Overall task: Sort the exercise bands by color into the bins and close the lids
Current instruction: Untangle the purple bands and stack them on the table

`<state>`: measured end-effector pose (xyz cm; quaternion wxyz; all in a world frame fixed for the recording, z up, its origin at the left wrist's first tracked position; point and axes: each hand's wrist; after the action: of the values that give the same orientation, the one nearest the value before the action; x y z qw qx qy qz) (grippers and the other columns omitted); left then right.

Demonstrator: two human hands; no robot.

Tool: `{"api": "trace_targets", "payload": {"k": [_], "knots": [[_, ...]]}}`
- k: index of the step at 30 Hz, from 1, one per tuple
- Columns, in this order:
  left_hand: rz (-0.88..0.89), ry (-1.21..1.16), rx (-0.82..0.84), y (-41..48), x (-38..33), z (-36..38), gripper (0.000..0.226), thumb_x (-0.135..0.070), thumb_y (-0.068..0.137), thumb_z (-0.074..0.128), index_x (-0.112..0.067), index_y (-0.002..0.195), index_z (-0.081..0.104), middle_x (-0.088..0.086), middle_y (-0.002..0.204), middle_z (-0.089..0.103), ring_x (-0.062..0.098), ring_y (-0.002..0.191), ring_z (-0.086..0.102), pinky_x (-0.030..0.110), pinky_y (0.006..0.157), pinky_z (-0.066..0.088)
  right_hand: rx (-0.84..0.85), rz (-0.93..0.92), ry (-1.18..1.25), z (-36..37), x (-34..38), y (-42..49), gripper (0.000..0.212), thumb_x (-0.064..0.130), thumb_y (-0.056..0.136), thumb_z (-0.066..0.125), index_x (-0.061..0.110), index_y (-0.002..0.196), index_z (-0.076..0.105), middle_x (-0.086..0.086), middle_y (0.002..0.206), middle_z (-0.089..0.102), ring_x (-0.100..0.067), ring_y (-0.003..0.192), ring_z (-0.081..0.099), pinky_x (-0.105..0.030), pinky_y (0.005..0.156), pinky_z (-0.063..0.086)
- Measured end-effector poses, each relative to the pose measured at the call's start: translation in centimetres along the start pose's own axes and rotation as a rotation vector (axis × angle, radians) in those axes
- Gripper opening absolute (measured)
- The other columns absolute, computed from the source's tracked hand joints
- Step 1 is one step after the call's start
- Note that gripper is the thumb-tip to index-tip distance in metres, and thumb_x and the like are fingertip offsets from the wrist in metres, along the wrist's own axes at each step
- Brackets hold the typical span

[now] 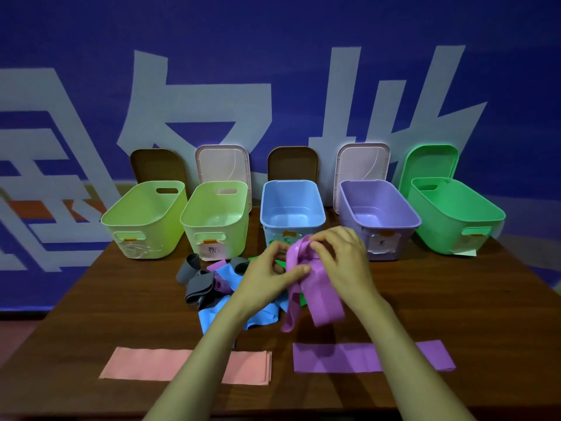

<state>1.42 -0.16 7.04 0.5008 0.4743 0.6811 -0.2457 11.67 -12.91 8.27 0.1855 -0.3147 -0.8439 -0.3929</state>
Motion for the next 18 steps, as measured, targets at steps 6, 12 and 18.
{"api": "trace_targets", "payload": {"k": [6, 12, 18], "knots": [[0.010, -0.076, -0.124, -0.1, 0.3, -1.2, 0.019, -0.032, 0.084, 0.068, -0.014, 0.080, 0.062, 0.000, 0.076, 0.065, 0.012, 0.070, 0.055, 0.028, 0.063, 0.044, 0.037, 0.081, -0.047, -0.5, -0.7, -0.2, 0.015, 0.025, 0.091, 0.055, 0.018, 0.091, 0.068, 0.003, 0.091, 0.061, -0.019, 0.096, 0.050, -0.037, 0.091, 0.037], [-0.098, -0.315, -0.160, -0.2, 0.5, -1.1, 0.025, -0.027, 0.088, 0.062, -0.011, 0.070, 0.057, 0.007, 0.072, 0.056, 0.016, 0.070, 0.052, 0.025, 0.063, 0.042, 0.101, 0.164, 0.116, -0.8, -0.4, -0.3, 0.010, 0.024, 0.091, 0.057, 0.021, 0.087, 0.066, 0.007, 0.087, 0.058, -0.016, 0.094, 0.051, -0.035, 0.083, 0.042], [-0.156, -0.451, -0.115, -0.3, 1.3, -1.2, 0.014, -0.020, 0.081, 0.070, -0.012, 0.090, 0.063, 0.007, 0.080, 0.063, 0.016, 0.073, 0.058, 0.024, 0.061, 0.042, 0.185, 0.213, 0.196, -0.2, -0.6, -0.9, 0.012, 0.016, 0.092, 0.053, 0.025, 0.099, 0.056, 0.008, 0.081, 0.054, -0.012, 0.080, 0.054, -0.022, 0.068, 0.040]]}}
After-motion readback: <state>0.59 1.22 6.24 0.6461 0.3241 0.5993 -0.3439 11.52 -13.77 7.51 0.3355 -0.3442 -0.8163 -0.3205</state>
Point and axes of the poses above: each hand's wrist, its own y-axis towards the middle knuckle, its own z-axis out of the palm, x = y × z
